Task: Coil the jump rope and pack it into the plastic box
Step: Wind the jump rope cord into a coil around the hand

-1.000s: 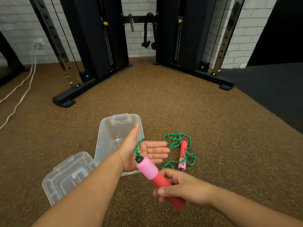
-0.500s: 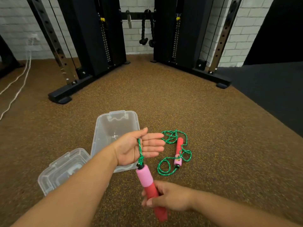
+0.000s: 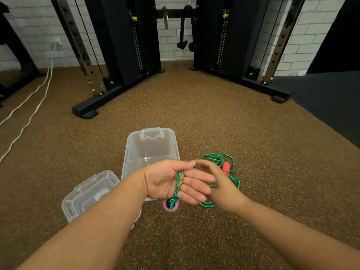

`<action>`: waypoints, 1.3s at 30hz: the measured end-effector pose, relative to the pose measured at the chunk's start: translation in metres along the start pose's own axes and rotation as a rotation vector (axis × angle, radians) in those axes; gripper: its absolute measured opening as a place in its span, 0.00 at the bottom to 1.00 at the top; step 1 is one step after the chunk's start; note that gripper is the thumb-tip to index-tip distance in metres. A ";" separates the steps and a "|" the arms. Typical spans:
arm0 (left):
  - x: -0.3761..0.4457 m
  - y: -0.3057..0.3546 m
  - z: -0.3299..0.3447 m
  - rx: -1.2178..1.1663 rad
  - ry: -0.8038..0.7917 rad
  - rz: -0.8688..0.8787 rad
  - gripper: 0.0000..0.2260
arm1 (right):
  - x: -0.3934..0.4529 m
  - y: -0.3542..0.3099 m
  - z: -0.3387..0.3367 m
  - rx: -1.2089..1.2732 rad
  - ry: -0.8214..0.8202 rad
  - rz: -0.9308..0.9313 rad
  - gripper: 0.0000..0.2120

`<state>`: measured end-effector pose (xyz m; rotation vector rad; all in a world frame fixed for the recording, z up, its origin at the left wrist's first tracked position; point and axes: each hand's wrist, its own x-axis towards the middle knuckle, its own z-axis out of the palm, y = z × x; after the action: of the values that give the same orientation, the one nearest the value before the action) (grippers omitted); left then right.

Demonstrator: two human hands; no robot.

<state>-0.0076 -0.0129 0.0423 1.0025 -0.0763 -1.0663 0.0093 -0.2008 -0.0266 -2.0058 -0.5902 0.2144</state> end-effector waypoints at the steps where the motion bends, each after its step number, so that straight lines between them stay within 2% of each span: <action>1: 0.000 0.000 0.000 0.011 -0.023 -0.011 0.22 | 0.004 -0.008 0.003 0.019 -0.007 -0.056 0.30; 3: 0.002 0.000 0.000 0.024 -0.033 -0.020 0.23 | 0.010 -0.027 0.008 0.065 -0.080 -0.133 0.28; 5: 0.000 0.001 -0.002 0.009 -0.020 0.005 0.22 | 0.011 -0.035 0.015 0.139 -0.169 -0.115 0.17; 8: -0.007 0.006 -0.006 -0.081 0.055 0.094 0.20 | 0.001 -0.020 0.036 0.078 -0.079 -0.047 0.08; 10: -0.011 0.010 -0.008 -0.132 0.165 0.176 0.22 | -0.012 -0.005 0.041 -0.041 -0.063 -0.025 0.10; 13: -0.013 0.012 -0.013 -0.213 0.303 0.330 0.23 | -0.030 0.002 0.038 -0.290 -0.176 -0.073 0.14; 16: -0.009 0.011 -0.022 -0.315 0.387 0.438 0.24 | -0.039 -0.007 0.029 -0.511 -0.259 -0.207 0.22; 18: -0.007 0.011 -0.025 -0.330 0.419 0.466 0.24 | -0.039 -0.019 0.027 -0.570 -0.255 -0.294 0.28; 21: -0.002 0.010 -0.022 -0.254 0.474 0.419 0.24 | -0.036 -0.045 0.022 -0.517 -0.215 -0.424 0.25; 24: 0.002 0.008 -0.017 -0.096 0.512 0.295 0.25 | -0.023 -0.070 0.011 -0.389 -0.130 -0.472 0.15; 26: 0.001 0.007 -0.015 -0.017 0.490 0.205 0.29 | -0.014 -0.079 0.003 -0.255 -0.087 -0.468 0.10; 28: -0.002 0.005 -0.012 0.037 0.451 0.121 0.32 | -0.005 -0.082 -0.007 -0.147 -0.056 -0.438 0.09; 32: -0.005 0.004 -0.009 0.124 0.285 -0.046 0.42 | 0.011 -0.079 -0.025 -0.149 0.023 -0.389 0.07; 36: -0.009 0.006 -0.005 0.112 0.085 -0.160 0.50 | 0.025 -0.062 -0.033 -0.100 0.037 -0.295 0.07; 39: -0.010 0.008 -0.003 0.129 -0.029 -0.205 0.50 | 0.028 -0.046 -0.025 -0.033 0.030 -0.186 0.07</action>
<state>-0.0057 -0.0029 0.0504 1.1292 -0.0675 -1.2755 0.0290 -0.1885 0.0279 -1.9686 -0.7613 0.0621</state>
